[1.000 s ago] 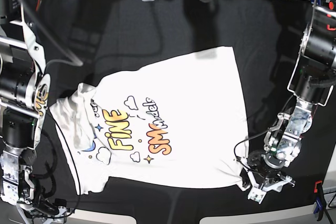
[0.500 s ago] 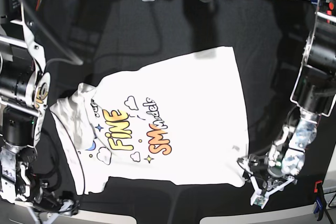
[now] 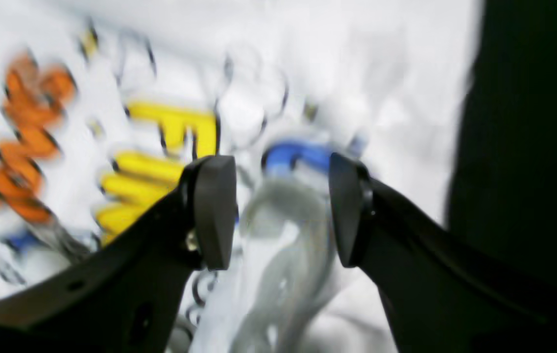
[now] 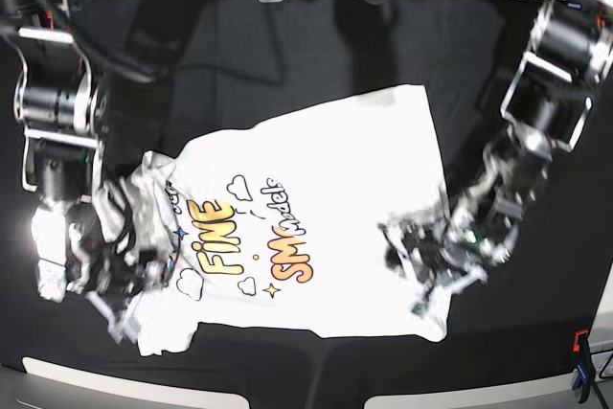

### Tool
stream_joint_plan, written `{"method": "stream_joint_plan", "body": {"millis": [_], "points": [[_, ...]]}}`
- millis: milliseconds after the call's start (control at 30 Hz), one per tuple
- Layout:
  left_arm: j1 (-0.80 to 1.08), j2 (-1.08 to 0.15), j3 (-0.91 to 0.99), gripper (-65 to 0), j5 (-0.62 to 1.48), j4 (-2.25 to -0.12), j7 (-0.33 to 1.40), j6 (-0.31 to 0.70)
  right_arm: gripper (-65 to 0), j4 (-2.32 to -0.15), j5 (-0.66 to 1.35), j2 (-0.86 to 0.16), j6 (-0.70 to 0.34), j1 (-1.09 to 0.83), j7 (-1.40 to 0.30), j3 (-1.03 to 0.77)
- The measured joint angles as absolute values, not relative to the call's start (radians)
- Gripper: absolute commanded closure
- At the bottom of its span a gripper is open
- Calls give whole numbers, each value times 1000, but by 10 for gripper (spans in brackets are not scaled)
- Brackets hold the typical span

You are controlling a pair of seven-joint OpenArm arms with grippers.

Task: Layout the t-shirt on the table in an organized manner, then fold the t-shirt properly
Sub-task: 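Release the shirt corners and open both grippers, then move the left gripper to the shirt collar and the right gripper to the sleeve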

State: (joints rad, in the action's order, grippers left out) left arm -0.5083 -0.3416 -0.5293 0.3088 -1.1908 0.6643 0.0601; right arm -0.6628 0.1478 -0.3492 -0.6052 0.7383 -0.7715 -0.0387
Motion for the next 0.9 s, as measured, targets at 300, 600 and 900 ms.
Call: {"method": "stream_joint_plan", "body": {"millis": [300,600,900], "points": [[-260,-358,-529,-305,218,-1687,682,38,-281,-913,154,-374,-596,633,-822,-15],[-130,-363,-529,-305,209,-1806,689,35,-281,-942,89,-367,-467,596,-865,-15],[-81,-363,-529,-305,202,-1806,689,35,-281,-942,106,-365,-451,540,-923,-15]]}}
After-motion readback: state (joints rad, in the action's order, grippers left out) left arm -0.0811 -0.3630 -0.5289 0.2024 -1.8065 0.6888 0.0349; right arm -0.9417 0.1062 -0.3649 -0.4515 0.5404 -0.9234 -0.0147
